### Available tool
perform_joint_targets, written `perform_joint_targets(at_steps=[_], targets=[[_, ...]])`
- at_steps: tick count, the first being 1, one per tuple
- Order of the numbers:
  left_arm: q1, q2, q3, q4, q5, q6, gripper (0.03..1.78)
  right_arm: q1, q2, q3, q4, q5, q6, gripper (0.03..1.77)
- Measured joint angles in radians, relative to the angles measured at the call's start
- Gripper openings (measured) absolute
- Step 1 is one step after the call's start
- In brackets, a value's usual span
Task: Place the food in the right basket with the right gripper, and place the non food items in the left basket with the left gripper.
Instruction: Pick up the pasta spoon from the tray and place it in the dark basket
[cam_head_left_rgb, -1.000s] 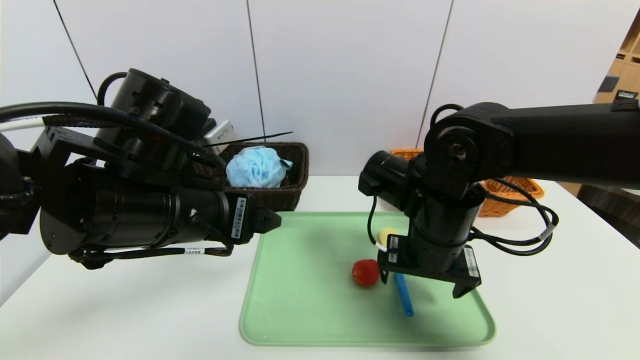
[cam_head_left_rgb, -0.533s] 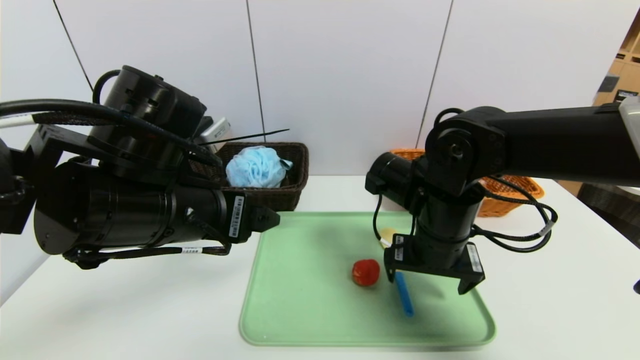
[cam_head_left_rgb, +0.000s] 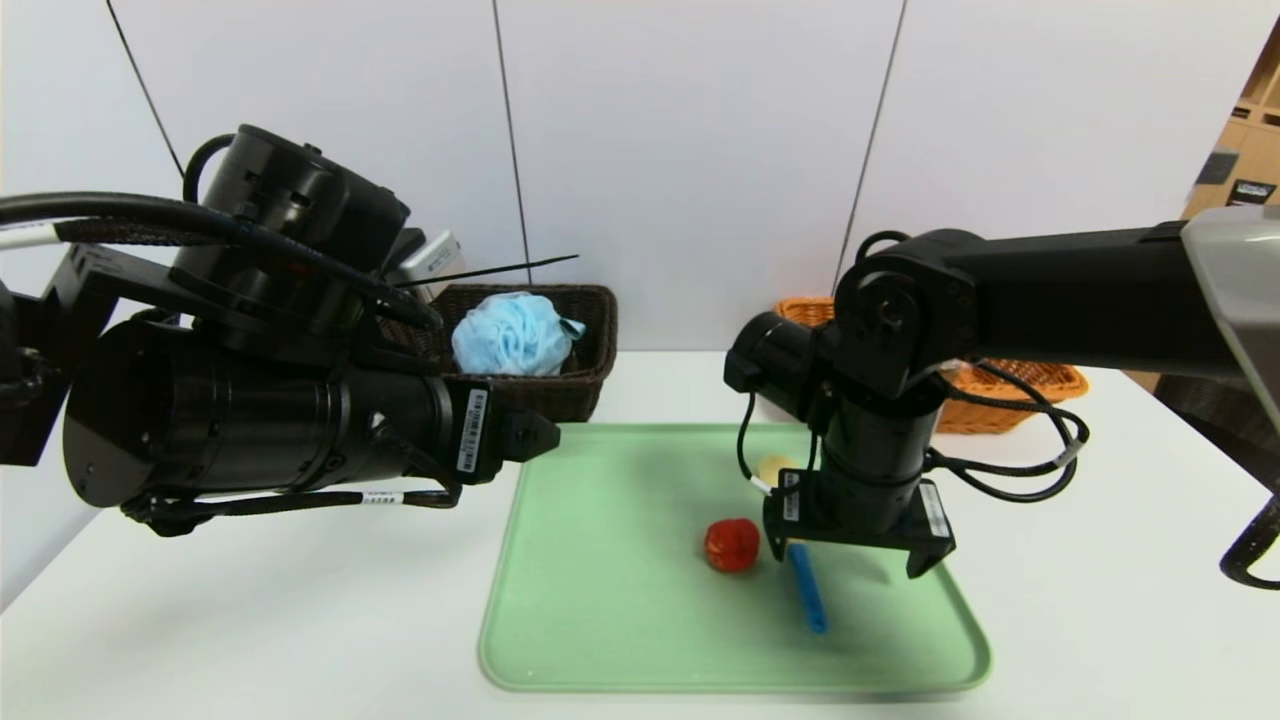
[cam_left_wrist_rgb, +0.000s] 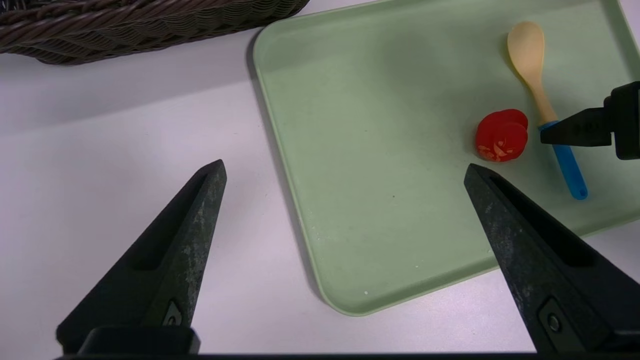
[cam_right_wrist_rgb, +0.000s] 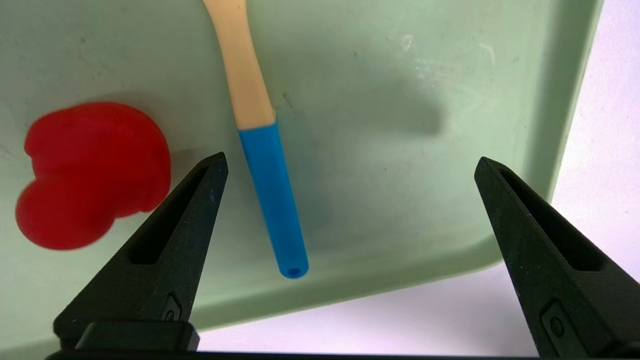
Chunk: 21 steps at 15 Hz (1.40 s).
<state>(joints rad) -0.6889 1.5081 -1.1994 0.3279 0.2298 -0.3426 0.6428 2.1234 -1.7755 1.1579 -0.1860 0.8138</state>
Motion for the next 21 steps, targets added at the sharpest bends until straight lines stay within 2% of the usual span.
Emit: perform_joint_targets(at_steps=[5, 21], targets=[[0.0, 0.0, 0.0, 0.0, 0.0, 0.001, 1.69, 0.007, 0.034, -0.034, 0.001, -0.015, 0.0, 1.7], [0.0, 0.018, -0.007, -0.002, 0.001, 0.003, 1.69, 0.007, 0.058, -0.047, 0.002, -0.016, -0.002, 1.7]])
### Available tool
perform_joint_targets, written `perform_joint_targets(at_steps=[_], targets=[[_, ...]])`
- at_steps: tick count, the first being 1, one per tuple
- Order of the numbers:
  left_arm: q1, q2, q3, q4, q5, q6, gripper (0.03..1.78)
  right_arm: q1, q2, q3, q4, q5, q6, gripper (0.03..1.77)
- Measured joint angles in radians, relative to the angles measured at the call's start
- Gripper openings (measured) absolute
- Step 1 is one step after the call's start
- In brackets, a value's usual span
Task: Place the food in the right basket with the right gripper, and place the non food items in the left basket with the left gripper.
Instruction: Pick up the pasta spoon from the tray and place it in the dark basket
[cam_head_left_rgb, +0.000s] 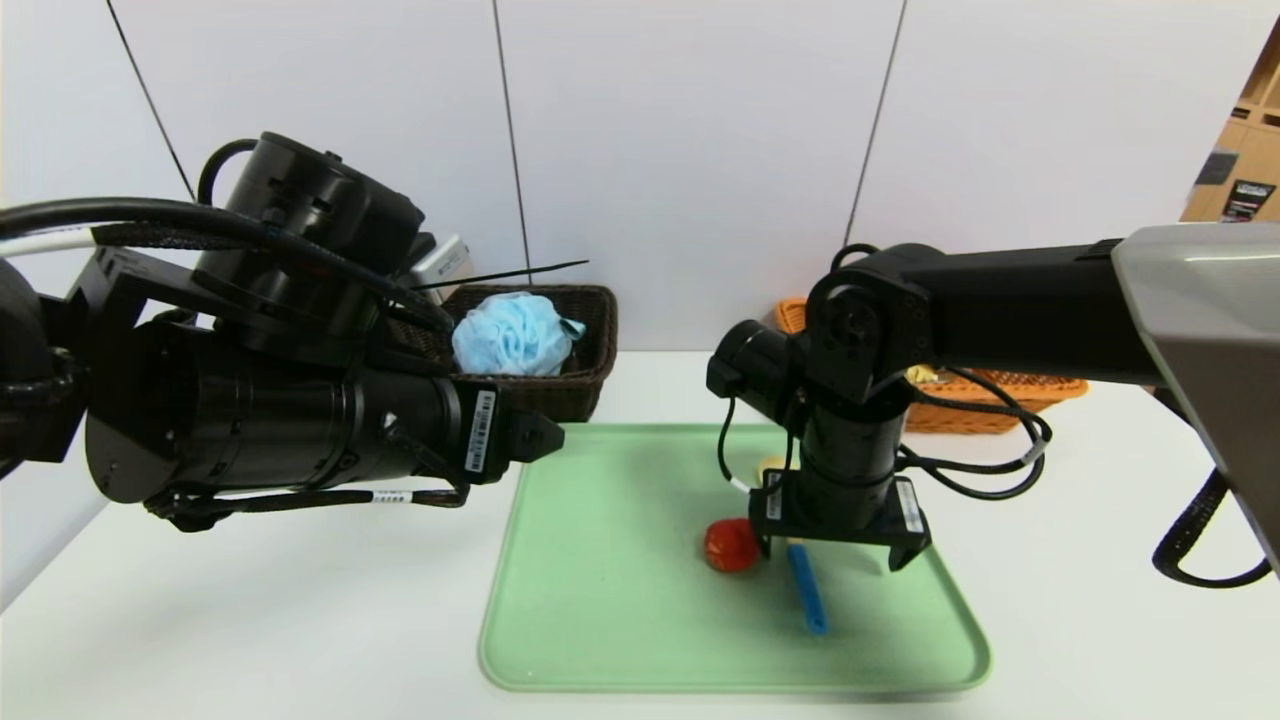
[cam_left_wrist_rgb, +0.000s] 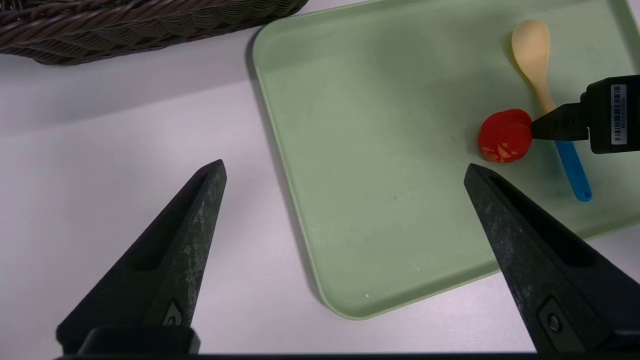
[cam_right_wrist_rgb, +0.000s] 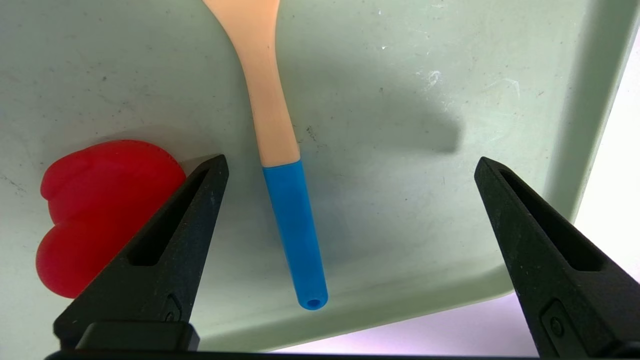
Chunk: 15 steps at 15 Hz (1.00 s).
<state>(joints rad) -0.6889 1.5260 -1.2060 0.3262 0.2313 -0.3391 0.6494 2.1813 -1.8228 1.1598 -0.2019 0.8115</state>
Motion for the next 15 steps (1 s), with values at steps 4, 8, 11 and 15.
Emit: perform_joint_targets(at_steps=[4, 8, 11, 15], targets=[[0.0, -0.003, -0.001, 0.0, 0.004, 0.0, 1.69, 0.0, 0.003, 0.0, 0.001, 0.001, 0.0, 1.7], [0.0, -0.004, -0.001, 0.0, 0.02, 0.001, 1.69, 0.002, 0.006, 0.003, 0.0, 0.001, 0.003, 1.7], [0.0, -0.008, -0.001, 0.0, 0.02, 0.001, 1.69, 0.004, 0.006, 0.006, 0.0, 0.003, 0.011, 1.45], [0.0, -0.014, 0.0, 0.0, 0.021, 0.0, 1.69, 0.005, 0.01, 0.008, 0.001, 0.013, 0.017, 0.92]])
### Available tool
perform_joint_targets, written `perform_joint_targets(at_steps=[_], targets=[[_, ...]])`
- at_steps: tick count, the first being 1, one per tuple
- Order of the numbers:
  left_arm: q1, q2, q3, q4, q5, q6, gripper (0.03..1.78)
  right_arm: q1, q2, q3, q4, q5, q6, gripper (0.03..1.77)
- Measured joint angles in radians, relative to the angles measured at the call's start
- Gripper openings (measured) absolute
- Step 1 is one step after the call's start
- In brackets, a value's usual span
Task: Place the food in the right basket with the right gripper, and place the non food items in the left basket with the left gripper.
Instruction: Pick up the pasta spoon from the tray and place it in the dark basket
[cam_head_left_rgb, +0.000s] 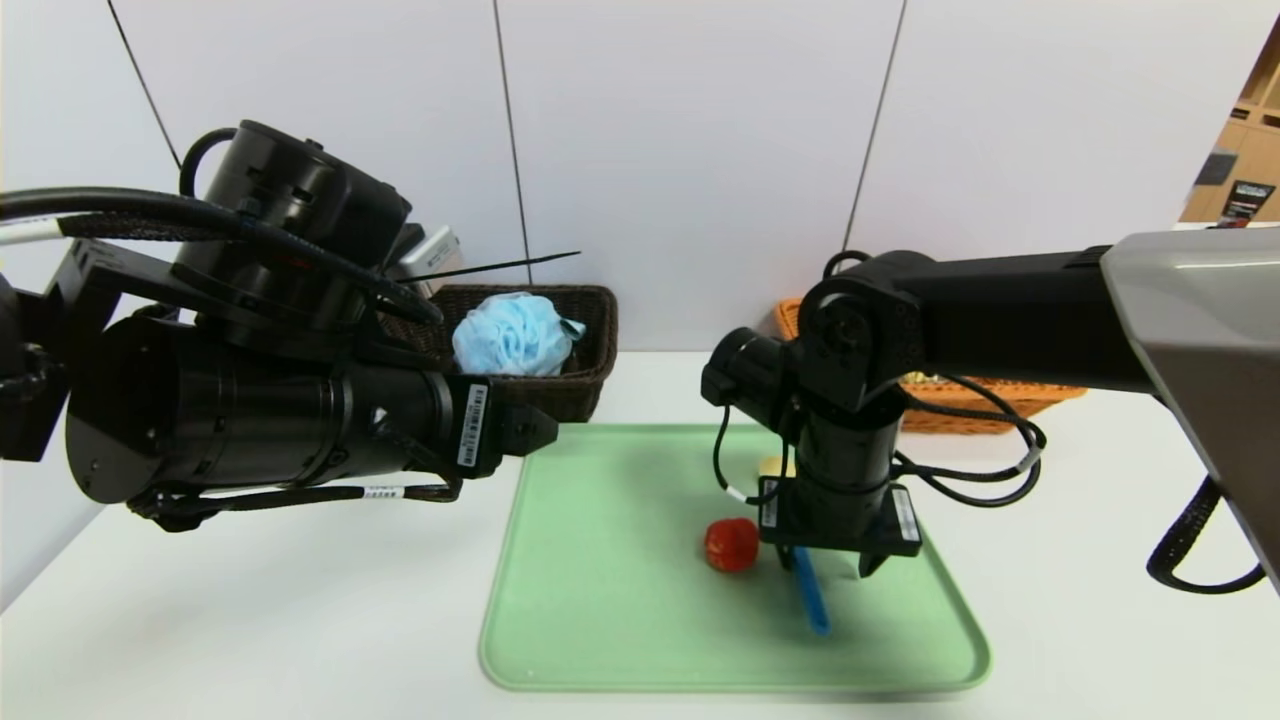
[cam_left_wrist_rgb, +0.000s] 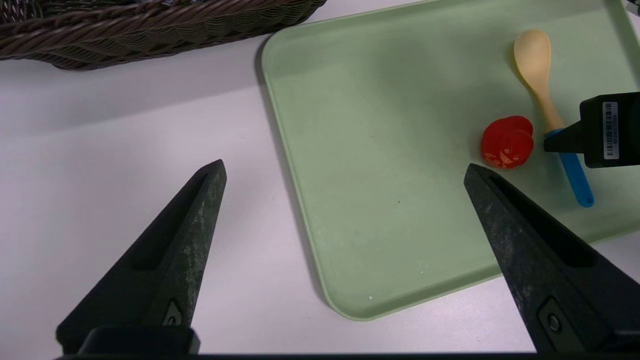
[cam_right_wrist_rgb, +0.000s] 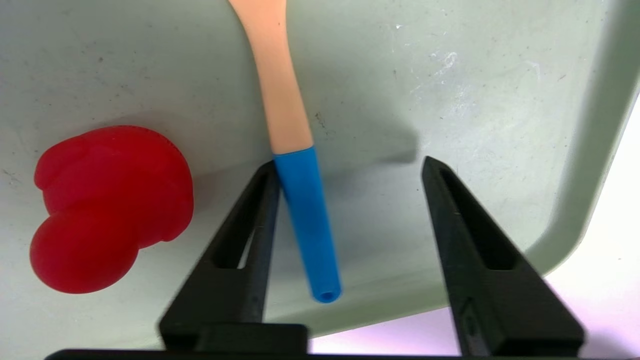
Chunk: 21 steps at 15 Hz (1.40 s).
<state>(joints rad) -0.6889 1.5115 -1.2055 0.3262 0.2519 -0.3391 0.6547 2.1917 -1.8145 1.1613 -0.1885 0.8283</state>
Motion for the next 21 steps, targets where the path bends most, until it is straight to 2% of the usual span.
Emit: perform_joint_targets(at_steps=[2, 3, 4, 14, 17, 21], targets=[[0.001, -0.003, 0.002, 0.0, 0.001, -0.001, 1.69, 0.0, 0.002, 0.0, 0.0, 0.003, 0.0, 0.72], [0.001, -0.006, 0.003, 0.0, 0.001, -0.002, 1.69, 0.003, 0.003, 0.0, 0.001, 0.004, 0.001, 0.25], [0.001, -0.008, 0.003, 0.0, 0.001, -0.002, 1.69, 0.004, 0.005, 0.0, 0.002, 0.003, 0.002, 0.07], [0.003, -0.028, 0.006, 0.003, 0.001, -0.003, 1.69, 0.037, -0.007, -0.002, -0.002, 0.028, 0.002, 0.07], [0.004, -0.028, 0.01, 0.007, 0.01, -0.003, 1.69, 0.069, -0.048, -0.016, -0.001, 0.041, 0.001, 0.07], [0.005, -0.027, 0.024, 0.002, 0.017, -0.007, 1.69, 0.105, -0.154, -0.057, -0.001, 0.033, -0.013, 0.07]])
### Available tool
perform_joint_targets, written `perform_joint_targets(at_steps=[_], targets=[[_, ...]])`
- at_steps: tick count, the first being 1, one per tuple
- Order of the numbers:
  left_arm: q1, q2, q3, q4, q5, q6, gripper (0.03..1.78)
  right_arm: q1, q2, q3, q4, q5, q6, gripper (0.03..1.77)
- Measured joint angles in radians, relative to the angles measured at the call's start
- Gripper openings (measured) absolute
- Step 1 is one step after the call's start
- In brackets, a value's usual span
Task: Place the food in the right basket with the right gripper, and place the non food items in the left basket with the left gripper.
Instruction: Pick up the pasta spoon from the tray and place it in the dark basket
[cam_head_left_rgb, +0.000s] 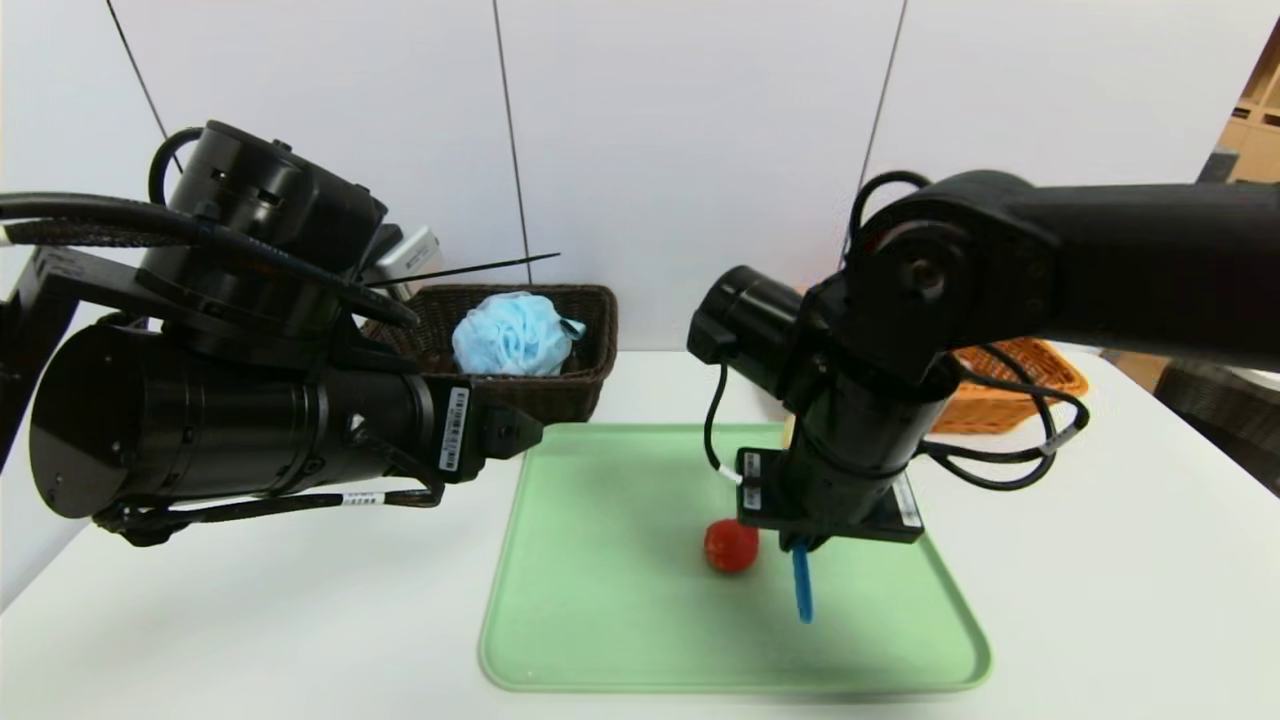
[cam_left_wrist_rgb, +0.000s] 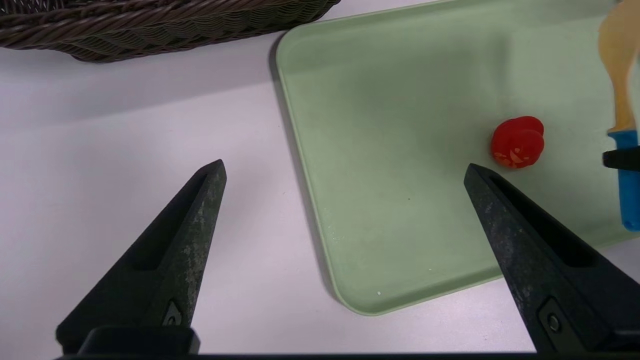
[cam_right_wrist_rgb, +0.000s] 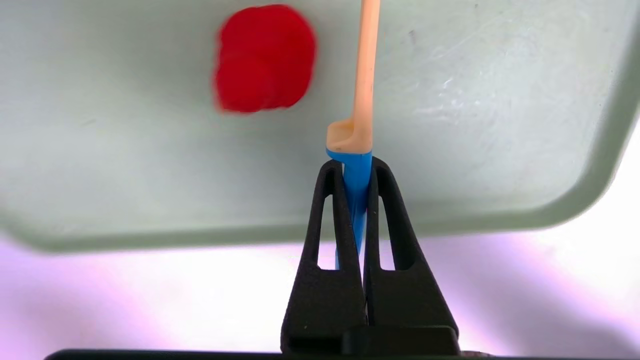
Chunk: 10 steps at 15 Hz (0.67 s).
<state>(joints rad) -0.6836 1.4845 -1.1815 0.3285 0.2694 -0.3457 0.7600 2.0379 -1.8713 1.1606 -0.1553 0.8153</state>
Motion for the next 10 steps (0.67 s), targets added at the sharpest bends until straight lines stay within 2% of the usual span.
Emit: perform_joint_targets(at_steps=[2, 4, 7, 10], targets=[[0.0, 0.003, -0.001, 0.0, 0.0, 0.001, 1.69, 0.017, -0.059, -0.051, -0.01, -0.013, -0.021, 0.07], [0.0, 0.008, -0.003, 0.0, 0.001, 0.007, 1.69, 0.027, -0.104, -0.077, -0.109, -0.04, -0.095, 0.07], [0.0, 0.012, -0.004, 0.001, 0.001, 0.008, 1.69, 0.026, -0.12, -0.085, -0.43, -0.099, -0.228, 0.07], [0.0, 0.014, -0.005, 0.007, 0.002, 0.007, 1.69, 0.022, -0.046, -0.086, -0.848, -0.156, -0.43, 0.07]])
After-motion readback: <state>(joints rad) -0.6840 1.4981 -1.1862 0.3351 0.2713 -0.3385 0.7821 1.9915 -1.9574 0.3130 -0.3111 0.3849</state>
